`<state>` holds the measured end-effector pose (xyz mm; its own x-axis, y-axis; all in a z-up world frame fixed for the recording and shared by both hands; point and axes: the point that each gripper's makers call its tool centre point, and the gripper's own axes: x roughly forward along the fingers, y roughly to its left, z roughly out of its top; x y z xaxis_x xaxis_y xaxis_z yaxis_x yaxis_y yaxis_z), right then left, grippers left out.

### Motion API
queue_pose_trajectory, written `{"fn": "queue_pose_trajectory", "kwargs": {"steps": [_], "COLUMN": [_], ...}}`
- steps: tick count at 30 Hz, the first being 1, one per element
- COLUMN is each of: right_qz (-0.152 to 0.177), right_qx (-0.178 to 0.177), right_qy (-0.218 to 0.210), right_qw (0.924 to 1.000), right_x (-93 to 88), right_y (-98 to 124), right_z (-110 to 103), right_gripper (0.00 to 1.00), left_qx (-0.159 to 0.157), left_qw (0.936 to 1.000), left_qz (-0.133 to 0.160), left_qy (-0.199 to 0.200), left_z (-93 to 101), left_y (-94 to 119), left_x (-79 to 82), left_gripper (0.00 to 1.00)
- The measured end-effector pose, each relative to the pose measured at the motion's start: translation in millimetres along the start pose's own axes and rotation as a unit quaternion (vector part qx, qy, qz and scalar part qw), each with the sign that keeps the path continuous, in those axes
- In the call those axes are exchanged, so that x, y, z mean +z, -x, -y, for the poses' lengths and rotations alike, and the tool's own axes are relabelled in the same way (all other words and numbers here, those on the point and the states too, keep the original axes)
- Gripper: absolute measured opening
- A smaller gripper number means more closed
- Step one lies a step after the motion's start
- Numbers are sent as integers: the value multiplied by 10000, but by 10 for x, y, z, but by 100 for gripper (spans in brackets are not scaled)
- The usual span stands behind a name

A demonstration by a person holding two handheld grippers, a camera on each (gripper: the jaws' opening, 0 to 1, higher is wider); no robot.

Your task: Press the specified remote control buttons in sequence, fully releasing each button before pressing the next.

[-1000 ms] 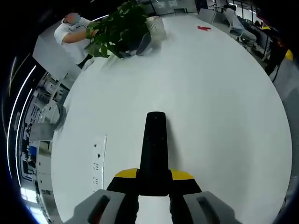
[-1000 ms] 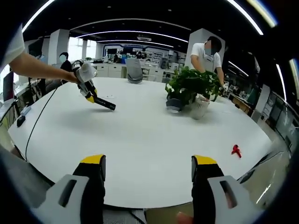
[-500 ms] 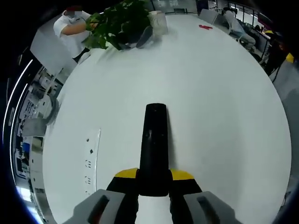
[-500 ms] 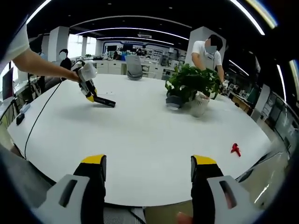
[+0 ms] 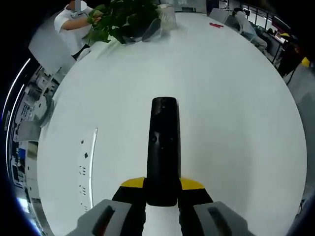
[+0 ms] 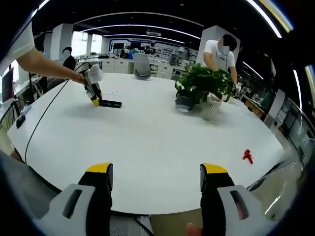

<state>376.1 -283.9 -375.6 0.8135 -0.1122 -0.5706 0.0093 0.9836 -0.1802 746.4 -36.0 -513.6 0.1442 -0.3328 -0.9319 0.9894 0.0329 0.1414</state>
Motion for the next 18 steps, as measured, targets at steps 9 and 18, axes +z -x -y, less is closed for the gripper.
{"fn": "queue_pose_trajectory", "kwargs": {"steps": [9, 18], "right_qz": [15, 43], "right_qx": [12, 67], "right_qy": [-44, -78], "right_qw": [10000, 9999], "right_x": [3, 11], "right_y": [-2, -1], "right_z": [-1, -18], "right_gripper": [76, 75], "left_qx": [-242, -127], "left_qw": [9996, 9989], "left_qz": [116, 444], "left_qy": [49, 126], "left_z": [24, 25], "left_y": [0, 10], "left_x": [-2, -16], "left_gripper": [24, 24]}}
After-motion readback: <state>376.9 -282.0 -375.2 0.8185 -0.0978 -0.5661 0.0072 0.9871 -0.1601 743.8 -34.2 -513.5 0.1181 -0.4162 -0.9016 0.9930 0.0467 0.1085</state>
